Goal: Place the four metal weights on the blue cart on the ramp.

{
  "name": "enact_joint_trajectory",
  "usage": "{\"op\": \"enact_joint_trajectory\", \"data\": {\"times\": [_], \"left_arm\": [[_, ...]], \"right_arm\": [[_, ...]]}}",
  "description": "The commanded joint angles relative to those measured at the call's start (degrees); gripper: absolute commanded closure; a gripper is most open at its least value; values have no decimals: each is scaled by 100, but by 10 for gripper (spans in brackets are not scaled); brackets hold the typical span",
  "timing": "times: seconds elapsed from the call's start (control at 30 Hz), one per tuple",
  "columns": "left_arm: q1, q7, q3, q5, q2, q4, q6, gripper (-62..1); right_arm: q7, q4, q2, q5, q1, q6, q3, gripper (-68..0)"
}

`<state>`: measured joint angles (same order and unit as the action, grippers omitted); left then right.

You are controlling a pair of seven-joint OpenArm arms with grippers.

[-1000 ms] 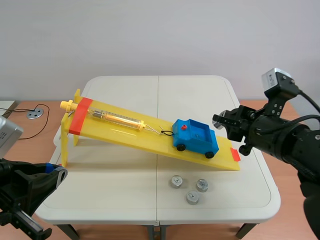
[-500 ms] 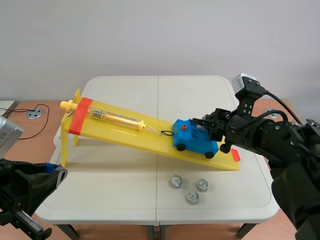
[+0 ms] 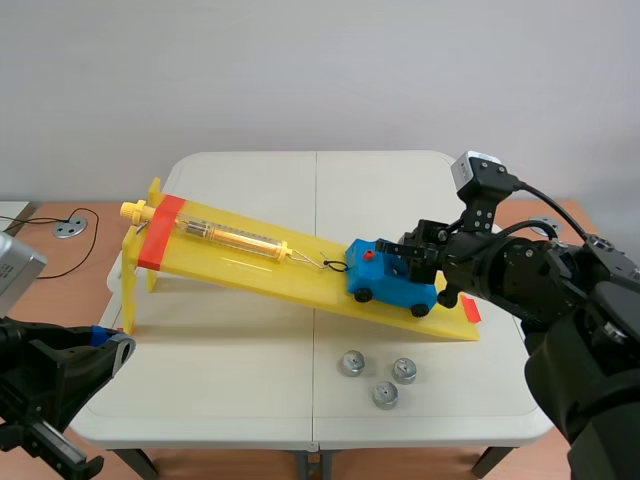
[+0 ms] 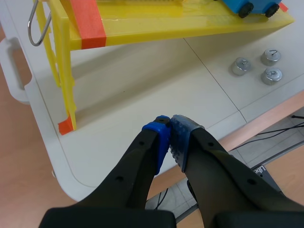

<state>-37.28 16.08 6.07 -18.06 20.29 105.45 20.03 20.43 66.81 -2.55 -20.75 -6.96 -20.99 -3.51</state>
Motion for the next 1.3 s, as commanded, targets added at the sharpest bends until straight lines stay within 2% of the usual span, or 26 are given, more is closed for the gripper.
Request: {"op": "enact_joint_trajectory", "data": {"times": [0.0, 0.07, 0.13, 0.23, 0.3, 0.47, 0.7, 0.93, 1.13, 1.2, 1.27], "left_arm": [[33, -570, 92, -315, -42, 387, 116, -36], [33, -570, 92, -315, -42, 387, 116, -36], [33, -570, 92, -315, -42, 387, 116, -36], [33, -570, 92, -315, -42, 387, 116, -36], [35, -570, 92, -315, -42, 387, 116, -36], [98, -570, 92, -315, -42, 385, 116, -36], [111, -551, 92, -315, -42, 382, 116, -36], [111, -549, 92, -315, -42, 382, 116, -36], [111, -551, 92, -315, -42, 382, 116, -36], [111, -551, 92, -315, -44, 382, 116, -36], [111, -551, 92, -315, -42, 382, 116, -36]], "right_arm": [[-994, 474, 0, -361, -623, -87, 68, -165], [-1016, 476, 2, -365, -623, -136, 28, -247], [-981, 542, 4, -367, -619, -245, -68, -293], [-699, 905, 83, -470, -479, -485, -304, -297], [-518, 1298, 216, -723, -267, -656, -435, -297], [-175, 2415, 754, -1123, 466, -892, -522, -297], [2, 3440, 1591, -1276, 1541, -960, -522, -297], [210, 4028, 2273, -1314, 2494, -1016, -522, -297], [144, 4065, 2380, -1272, 2977, -1010, -431, -297], [28, 4024, 2363, -1025, 3003, -986, -247, -297], [-151, 3947, 2310, -638, 2983, -848, -9, -297]]}}
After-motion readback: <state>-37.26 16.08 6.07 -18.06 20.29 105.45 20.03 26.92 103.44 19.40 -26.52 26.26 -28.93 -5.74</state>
